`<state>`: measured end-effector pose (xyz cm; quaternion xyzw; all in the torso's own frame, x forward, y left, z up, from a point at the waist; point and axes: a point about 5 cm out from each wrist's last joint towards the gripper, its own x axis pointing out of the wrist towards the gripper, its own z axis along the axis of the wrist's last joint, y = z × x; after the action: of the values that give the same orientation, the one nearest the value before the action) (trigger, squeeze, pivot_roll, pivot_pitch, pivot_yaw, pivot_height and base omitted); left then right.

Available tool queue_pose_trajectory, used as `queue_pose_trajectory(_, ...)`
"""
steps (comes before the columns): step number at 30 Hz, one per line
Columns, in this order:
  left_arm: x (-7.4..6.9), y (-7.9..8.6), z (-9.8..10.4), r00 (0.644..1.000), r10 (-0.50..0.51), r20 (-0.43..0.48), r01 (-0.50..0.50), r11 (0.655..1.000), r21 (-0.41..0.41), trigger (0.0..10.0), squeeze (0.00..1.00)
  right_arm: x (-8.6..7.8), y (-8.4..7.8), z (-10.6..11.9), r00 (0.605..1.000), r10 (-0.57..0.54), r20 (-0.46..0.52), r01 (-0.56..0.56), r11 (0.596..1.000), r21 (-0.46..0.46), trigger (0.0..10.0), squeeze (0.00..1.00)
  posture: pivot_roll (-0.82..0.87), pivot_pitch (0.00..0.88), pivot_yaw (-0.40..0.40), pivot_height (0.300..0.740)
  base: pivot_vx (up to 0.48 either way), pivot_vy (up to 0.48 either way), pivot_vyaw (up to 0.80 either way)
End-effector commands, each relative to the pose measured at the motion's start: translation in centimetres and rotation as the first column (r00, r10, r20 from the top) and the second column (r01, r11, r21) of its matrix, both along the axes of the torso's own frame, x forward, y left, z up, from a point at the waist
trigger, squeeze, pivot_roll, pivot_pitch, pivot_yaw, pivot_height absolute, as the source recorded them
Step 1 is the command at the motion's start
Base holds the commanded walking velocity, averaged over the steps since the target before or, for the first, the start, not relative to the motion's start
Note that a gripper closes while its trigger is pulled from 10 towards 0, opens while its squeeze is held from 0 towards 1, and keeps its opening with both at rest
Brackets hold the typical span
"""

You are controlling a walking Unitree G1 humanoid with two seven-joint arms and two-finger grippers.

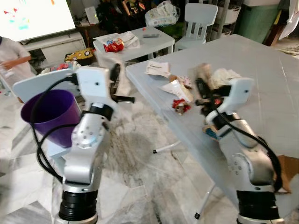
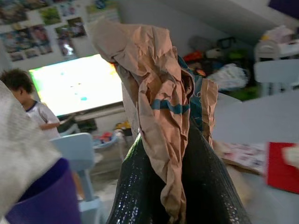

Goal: Picking trash to rubbish bin

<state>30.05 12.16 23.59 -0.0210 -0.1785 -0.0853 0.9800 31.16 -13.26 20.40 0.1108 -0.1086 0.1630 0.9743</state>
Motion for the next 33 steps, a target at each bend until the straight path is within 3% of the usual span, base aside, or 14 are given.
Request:
queue_pose_trajectory(1,-0.11,-0.61,0.04,1.000,-0.018,-0.001,0.018,1.000,0.001,10.0,0.00,0.00,-0.60,0.58,1.000,-0.013,0.017,0.013,1.000,-0.006,10.0,0.00,0.01,0.063,0.040,0.740,0.000,0.364,0.00)
queue_pose_trajectory(28,0.00,-0.49,-0.37,1.000,-0.002,-0.016,0.002,1.000,-0.001,10.0,0.00,-0.08,-0.29,0.77,1.000,0.008,0.024,-0.008,1.000,-0.019,10.0,0.00,0.00,0.065,0.035,0.740,0.000,0.364,0.00)
queue_pose_trajectory(33,-0.04,-0.57,-0.49,1.000,0.002,-0.013,-0.001,1.000,0.019,10.0,0.00,-0.11,-0.22,0.80,1.000,0.013,0.026,-0.012,1.000,-0.026,10.0,0.00,0.00,0.065,0.035,0.740,0.000,0.107,0.00)
